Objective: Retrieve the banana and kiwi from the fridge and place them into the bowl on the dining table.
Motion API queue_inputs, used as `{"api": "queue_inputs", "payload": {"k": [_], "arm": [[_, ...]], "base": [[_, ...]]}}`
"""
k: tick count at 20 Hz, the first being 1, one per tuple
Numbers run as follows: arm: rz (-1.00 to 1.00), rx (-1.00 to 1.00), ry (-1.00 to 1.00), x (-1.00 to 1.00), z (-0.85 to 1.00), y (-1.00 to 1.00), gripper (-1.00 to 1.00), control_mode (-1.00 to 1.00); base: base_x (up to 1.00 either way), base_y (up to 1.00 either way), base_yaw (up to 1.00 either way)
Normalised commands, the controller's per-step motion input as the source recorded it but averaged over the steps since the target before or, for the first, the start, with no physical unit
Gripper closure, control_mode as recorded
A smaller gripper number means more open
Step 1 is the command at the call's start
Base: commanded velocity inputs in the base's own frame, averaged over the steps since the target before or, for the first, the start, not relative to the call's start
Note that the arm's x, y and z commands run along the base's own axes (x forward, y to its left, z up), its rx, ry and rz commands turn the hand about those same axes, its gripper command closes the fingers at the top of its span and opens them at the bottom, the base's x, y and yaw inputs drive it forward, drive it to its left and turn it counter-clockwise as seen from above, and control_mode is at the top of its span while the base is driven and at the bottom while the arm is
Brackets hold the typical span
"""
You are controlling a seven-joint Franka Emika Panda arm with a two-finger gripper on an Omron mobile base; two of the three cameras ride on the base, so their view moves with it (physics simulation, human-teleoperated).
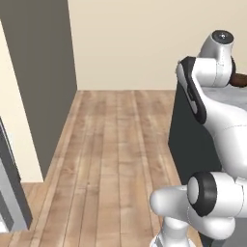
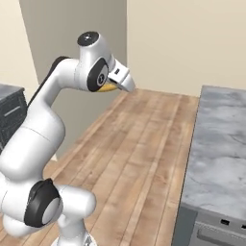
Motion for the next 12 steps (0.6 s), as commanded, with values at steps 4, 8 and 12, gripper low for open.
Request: {"api": "queue_inputs", "payload": {"k": [4,8,12], "arm": [[0.0,0.0,0.0,0.0,0.0,0.0,1.0,1.0],[0.0,0.0,0.0,0.0,0.0,0.0,1.0,1.0],[0.0,0.0,0.0,0.0,0.0,0.0,1.0,1.0]], "base": [[1.0,0.11,0.0],[1.0,0.01,0.0],[1.0,0.0,0.0]]}}
